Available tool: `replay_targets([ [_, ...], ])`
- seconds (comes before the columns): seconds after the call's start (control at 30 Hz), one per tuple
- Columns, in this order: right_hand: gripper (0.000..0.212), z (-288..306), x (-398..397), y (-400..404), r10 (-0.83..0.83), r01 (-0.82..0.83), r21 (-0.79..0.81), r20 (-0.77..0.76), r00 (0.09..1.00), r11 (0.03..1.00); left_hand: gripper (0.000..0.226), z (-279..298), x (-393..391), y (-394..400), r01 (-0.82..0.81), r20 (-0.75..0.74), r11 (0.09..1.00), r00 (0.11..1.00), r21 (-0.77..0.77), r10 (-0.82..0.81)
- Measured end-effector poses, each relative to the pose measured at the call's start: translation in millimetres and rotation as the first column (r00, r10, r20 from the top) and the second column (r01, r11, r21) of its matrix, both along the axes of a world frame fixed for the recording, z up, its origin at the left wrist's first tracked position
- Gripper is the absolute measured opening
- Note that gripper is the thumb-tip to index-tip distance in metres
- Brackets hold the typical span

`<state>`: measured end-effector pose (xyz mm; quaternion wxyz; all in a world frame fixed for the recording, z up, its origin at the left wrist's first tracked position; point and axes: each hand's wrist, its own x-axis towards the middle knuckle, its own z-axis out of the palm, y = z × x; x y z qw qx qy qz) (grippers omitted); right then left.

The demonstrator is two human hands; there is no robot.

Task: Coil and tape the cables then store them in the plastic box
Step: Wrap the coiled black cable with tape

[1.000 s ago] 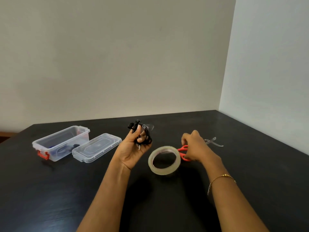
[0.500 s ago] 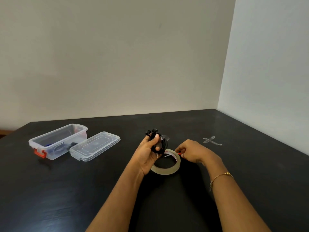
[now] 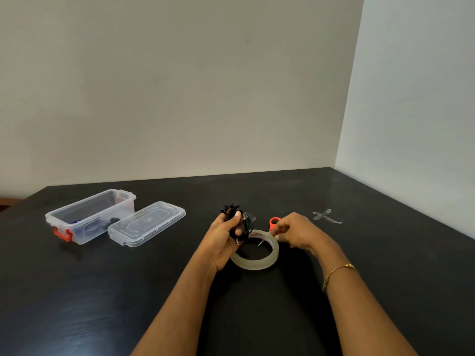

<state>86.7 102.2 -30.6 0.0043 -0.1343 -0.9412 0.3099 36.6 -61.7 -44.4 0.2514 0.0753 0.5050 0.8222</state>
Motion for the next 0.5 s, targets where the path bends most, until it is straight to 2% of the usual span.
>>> replay_targets([
  [0.1,0.023,-0.7,1.4,4.4,-0.003,0.004,-0.053,0.013,1.0,0.999,0.024,0.2,0.8,-0.3,0.012,-0.017,1.0,1.0,-0.029,-0.012],
  [0.33,0.036,7.4,10.1,8.2,0.083,-0.051,-0.271,0.107,0.991,0.961,0.026,0.7,-0.6,3.7,-0.062,0.017,0.997,0.998,-0.041,0.062],
  [0.5,0.025,7.6,11.6,7.6,0.006,0.023,-0.483,0.06,0.998,0.875,0.029,-0.2,0.0,4.8,-0.118,0.031,0.993,0.992,-0.023,0.119],
])
